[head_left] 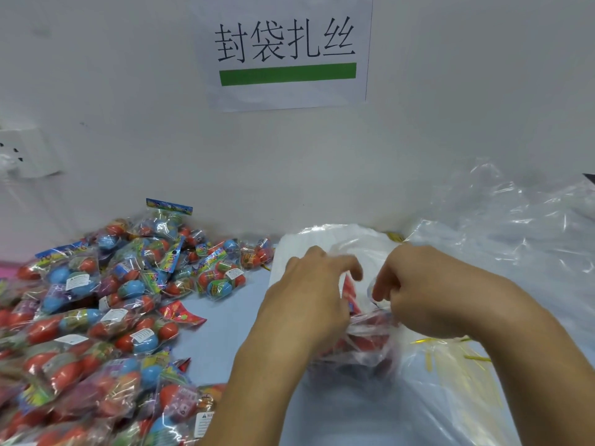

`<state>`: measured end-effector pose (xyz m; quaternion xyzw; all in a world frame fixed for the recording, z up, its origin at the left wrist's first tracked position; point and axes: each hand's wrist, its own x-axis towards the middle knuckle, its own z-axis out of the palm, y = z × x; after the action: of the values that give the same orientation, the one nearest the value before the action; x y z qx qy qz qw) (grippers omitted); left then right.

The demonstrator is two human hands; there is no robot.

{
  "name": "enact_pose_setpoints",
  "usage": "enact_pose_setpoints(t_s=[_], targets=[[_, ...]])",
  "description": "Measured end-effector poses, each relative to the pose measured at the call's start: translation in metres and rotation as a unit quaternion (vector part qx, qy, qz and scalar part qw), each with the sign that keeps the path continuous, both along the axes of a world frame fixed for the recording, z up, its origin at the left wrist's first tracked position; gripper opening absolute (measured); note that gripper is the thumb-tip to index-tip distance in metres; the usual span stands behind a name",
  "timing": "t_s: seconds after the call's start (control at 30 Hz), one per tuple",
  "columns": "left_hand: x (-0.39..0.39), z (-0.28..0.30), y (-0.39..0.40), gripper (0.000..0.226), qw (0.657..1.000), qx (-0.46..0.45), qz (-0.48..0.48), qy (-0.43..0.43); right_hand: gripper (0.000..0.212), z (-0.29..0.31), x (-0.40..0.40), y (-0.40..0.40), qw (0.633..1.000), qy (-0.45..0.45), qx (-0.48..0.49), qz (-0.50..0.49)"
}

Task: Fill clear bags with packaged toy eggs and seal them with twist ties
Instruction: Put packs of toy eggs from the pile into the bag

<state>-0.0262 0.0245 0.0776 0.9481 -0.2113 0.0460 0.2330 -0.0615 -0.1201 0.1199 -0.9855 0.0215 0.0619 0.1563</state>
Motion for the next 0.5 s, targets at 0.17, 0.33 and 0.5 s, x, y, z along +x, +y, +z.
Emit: enact_pose_setpoints(t_s=[0.17, 0.33, 0.5], targets=[[-0.0018, 0.0008, -0.002, 0.025, 1.0, 0.023, 0.004, 0.003, 0.044, -0.0014, 0.0001, 0.0005, 0.999, 0.033, 0.005, 0.019], [-0.0029, 0.0023, -0.0014, 0.025, 1.0, 0.027, 0.013, -0.003, 0.043, -0.0017, -0.0003, 0.0031, 0.999, 0.04, 0.002, 0.026], [-0.0022, 0.0019, -0.0002, 0.024, 0.999, 0.027, 0.019, 0.0, 0.019, 0.0018, -0.002, 0.0058, 0.997, 0.065, -0.034, 0.013]])
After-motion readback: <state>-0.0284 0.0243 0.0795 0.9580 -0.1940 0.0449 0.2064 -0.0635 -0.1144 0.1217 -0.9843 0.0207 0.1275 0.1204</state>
